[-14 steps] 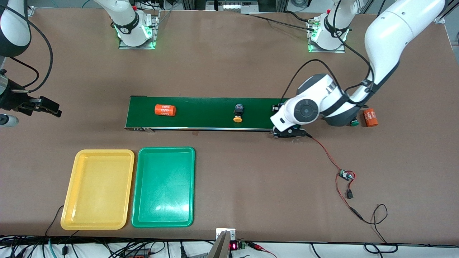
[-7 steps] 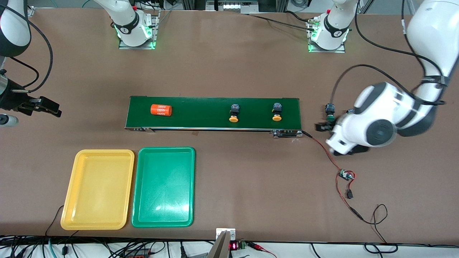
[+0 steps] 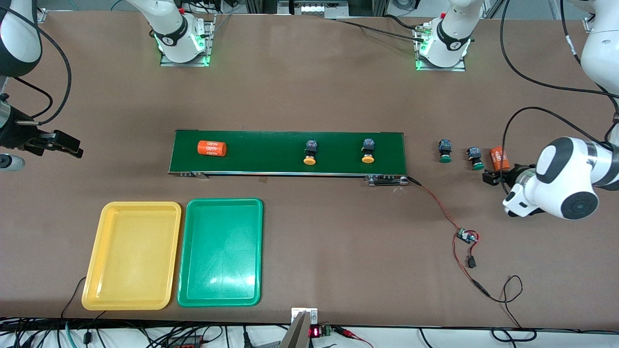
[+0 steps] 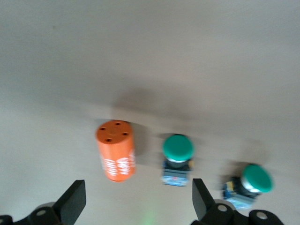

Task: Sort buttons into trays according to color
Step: 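Reach the left gripper to the second orange cylinder and grasp it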

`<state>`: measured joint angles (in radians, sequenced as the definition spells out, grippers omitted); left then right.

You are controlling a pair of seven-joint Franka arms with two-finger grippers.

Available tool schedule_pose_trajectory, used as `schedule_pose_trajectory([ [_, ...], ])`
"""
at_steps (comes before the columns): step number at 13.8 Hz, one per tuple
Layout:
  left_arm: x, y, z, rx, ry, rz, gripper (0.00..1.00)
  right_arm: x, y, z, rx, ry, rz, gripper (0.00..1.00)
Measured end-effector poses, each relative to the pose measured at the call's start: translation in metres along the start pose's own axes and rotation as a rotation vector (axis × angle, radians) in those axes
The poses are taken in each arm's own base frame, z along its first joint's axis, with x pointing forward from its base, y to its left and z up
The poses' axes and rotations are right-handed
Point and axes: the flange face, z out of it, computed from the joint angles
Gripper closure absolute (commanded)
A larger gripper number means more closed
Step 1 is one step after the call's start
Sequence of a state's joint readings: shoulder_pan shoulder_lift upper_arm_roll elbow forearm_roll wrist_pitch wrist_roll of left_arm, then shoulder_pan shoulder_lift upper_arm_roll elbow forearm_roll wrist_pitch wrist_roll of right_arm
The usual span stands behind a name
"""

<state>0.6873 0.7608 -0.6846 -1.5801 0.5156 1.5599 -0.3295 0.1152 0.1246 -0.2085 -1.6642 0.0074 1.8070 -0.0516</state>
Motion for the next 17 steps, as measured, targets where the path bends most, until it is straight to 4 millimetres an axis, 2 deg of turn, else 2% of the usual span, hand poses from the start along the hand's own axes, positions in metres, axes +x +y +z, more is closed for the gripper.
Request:
schedule_pose_trajectory([
  [3,0.003,-0.049,0.039,-0.065,-0.005,0.036,0.01,0.003,-0.001,0.01,-0.002,-0.016,0.0,0.0],
  [5,0.005,-0.062,0.075,-0.116,0.023,0.058,0.12,0.004,-0.001,0.015,-0.004,-0.023,-0.001,0.0],
  [7,0.003,-0.067,0.103,-0.157,0.053,0.103,0.46,0.004,-0.002,0.015,-0.003,-0.023,0.003,0.0],
  [9,0.002,-0.074,0.11,-0.17,0.069,0.167,0.69,0.005,-0.007,0.015,0.001,-0.024,0.034,0.0],
  [10,0.002,-0.078,0.109,-0.172,0.076,0.19,0.79,0.005,-0.016,0.015,0.004,-0.024,0.045,0.0],
  [11,0.001,-0.081,0.106,-0.171,0.081,0.212,0.82,0.005,-0.032,0.015,0.005,-0.024,0.054,0.0],
  [13,-0.002,-0.078,0.096,-0.166,0.094,0.274,0.83,0.004,-0.064,0.015,0.006,-0.024,0.058,0.0],
  [15,-0.009,-0.063,0.063,-0.154,0.097,0.328,0.83,0.004,-0.074,0.016,0.005,-0.026,0.053,0.0],
  [17,-0.026,-0.032,0.01,-0.132,0.092,0.405,0.83,0.004,-0.071,0.019,0.004,-0.032,0.057,0.0],
])
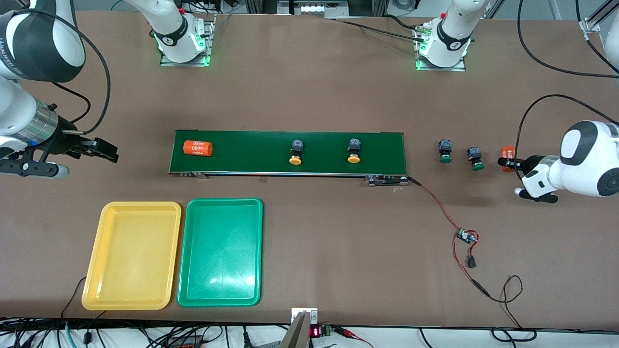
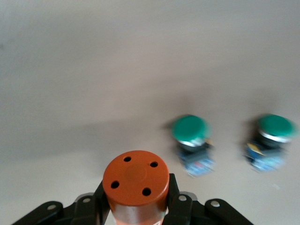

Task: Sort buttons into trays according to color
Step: 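Reach the left gripper to the second orange cylinder and grasp it, then place the cylinder on the belt while the right gripper grasps the first cylinder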

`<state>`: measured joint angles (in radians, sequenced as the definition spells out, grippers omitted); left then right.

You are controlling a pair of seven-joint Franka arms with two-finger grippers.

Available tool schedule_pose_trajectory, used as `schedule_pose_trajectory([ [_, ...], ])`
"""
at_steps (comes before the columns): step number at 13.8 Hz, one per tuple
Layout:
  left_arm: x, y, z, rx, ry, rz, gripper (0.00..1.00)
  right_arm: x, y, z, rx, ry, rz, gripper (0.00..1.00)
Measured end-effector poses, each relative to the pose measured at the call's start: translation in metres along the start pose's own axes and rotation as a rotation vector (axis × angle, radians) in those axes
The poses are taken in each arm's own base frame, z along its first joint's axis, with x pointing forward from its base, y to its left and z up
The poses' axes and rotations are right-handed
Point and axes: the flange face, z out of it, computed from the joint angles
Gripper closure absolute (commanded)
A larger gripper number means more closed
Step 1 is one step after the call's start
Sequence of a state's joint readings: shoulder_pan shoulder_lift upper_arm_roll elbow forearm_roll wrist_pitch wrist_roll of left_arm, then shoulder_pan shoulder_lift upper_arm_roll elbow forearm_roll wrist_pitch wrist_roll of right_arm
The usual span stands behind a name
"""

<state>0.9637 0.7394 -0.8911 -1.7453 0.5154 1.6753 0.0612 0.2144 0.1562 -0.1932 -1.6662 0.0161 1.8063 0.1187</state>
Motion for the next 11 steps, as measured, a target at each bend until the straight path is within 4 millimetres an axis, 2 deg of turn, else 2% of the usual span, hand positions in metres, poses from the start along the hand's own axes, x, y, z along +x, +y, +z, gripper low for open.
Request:
schedule_pose_trajectory([
  [2,0.001,0.062,-0.04,0.026,0.0,0.108,0.82,0.001,0.001,0.005,-0.003,-0.008,0.001,0.0],
  [4,0.006,0.135,-0.059,0.063,0.002,0.229,0.83,0.003,-0.002,0.013,0.0,-0.023,-0.011,0.0],
  [6,0.014,0.205,-0.057,0.107,-0.009,0.34,0.83,0.004,-0.011,0.025,0.025,-0.049,-0.017,0.0],
  [8,0.019,0.274,-0.045,0.153,-0.029,0.446,0.84,0.004,-0.021,0.04,0.027,-0.081,-0.028,0.0],
  [10,0.024,0.327,-0.033,0.173,-0.008,0.549,0.84,0.001,-0.037,0.057,0.026,-0.125,-0.045,0.0],
  [11,0.026,0.344,-0.029,0.173,0.015,0.61,0.84,-0.002,-0.049,0.065,0.021,-0.141,-0.052,0.0],
])
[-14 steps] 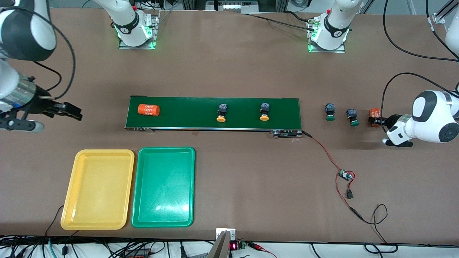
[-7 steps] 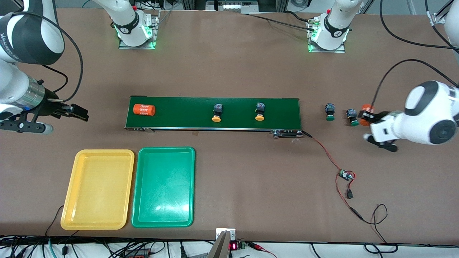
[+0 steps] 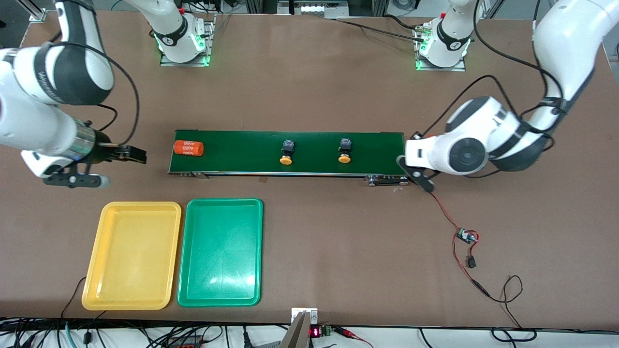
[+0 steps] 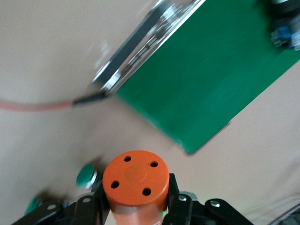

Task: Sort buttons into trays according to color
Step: 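Place the cylinder on the belt while the right gripper grasps the first cylinder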

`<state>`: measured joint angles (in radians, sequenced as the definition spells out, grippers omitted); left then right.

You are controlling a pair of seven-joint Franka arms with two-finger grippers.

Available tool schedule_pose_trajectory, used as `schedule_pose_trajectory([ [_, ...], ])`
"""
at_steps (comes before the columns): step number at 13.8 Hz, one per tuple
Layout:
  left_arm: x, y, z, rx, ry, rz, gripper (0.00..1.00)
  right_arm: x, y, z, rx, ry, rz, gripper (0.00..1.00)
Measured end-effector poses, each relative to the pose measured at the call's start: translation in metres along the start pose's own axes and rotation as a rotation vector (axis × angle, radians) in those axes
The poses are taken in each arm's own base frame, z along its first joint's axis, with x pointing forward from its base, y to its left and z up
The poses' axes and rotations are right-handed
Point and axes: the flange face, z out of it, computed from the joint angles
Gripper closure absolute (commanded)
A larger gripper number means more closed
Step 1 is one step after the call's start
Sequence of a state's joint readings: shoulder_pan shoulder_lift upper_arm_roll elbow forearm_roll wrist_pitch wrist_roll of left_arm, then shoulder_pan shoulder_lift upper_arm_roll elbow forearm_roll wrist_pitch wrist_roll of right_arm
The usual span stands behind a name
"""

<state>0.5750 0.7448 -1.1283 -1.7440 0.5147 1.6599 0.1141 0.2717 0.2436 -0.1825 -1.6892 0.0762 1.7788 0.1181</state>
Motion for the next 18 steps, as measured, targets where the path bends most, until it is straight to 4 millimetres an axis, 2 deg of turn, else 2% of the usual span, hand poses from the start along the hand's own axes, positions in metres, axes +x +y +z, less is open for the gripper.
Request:
schedule_pose_trajectory([
  [4,0.024,0.032,0.018,0.02,0.049,0.21,0.86,-0.011,-0.063,0.018,0.015,-0.034,-0.012,0.0],
  [8,0.051,0.085,0.041,0.187,-0.025,0.379,0.86,-0.022,-0.118,0.039,-0.004,-0.055,-0.064,0.0],
  [11,0.059,0.097,0.06,0.253,-0.066,0.436,0.82,-0.032,-0.157,0.051,-0.017,-0.047,-0.033,0.0],
  [12,0.06,0.099,0.065,0.251,-0.072,0.447,0.72,-0.037,-0.173,0.055,-0.022,-0.042,-0.016,0.0],
  [13,0.06,0.101,0.069,0.251,-0.076,0.455,0.08,-0.044,-0.191,0.06,-0.028,-0.037,0.003,0.0],
  [14,0.061,0.1,0.07,0.251,-0.076,0.457,0.0,-0.05,-0.209,0.065,-0.034,-0.033,0.019,0.0],
  [16,0.06,0.097,0.068,0.252,-0.074,0.451,0.0,-0.059,-0.231,0.077,-0.035,-0.013,0.054,0.0],
  [18,0.057,0.087,0.062,0.255,-0.069,0.43,0.0,-0.065,-0.243,0.09,-0.033,0.003,0.092,0.0],
])
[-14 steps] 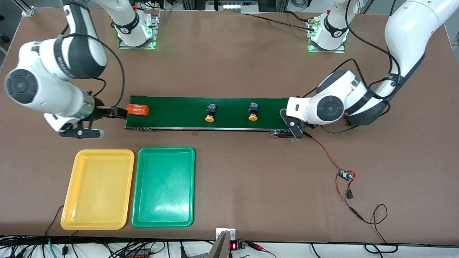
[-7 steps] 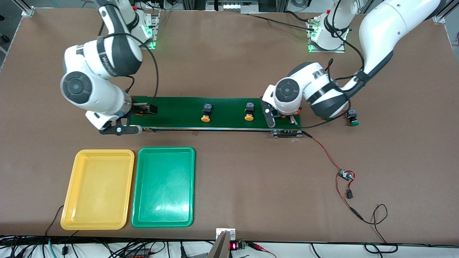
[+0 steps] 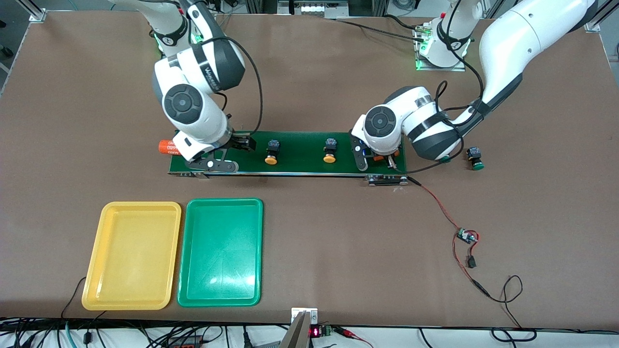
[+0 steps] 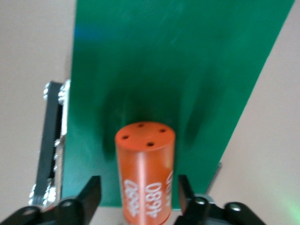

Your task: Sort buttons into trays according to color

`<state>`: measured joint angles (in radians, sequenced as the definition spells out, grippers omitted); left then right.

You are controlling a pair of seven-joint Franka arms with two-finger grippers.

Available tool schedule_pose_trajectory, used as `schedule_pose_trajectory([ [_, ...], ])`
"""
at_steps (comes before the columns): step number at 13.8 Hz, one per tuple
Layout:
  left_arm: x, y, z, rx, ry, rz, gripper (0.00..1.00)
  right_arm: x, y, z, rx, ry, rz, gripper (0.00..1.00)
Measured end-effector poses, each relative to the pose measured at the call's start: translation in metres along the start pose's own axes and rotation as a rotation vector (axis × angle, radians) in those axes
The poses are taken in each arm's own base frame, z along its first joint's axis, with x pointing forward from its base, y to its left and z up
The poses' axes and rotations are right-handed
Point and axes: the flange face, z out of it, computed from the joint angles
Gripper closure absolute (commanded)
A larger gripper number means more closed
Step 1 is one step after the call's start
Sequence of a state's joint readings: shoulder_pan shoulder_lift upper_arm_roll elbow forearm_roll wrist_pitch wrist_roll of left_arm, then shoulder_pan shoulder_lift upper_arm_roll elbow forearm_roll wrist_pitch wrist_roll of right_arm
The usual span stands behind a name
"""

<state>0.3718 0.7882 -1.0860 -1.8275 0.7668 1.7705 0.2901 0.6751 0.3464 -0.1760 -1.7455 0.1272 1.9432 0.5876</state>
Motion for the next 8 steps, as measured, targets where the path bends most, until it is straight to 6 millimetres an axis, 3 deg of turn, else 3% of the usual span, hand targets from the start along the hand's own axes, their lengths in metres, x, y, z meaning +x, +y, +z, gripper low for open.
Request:
schedule_pose_trajectory([
  [3,-0.037,-0.029,-0.022,-0.002,0.019,-0.075,0.0,-0.013,-0.022,0.017,-0.008,0.006,0.046,0.0],
  [8,-0.121,-0.082,-0.054,-0.022,0.079,-0.353,0.0,-0.036,-0.058,0.057,-0.048,-0.003,0.051,0.0],
])
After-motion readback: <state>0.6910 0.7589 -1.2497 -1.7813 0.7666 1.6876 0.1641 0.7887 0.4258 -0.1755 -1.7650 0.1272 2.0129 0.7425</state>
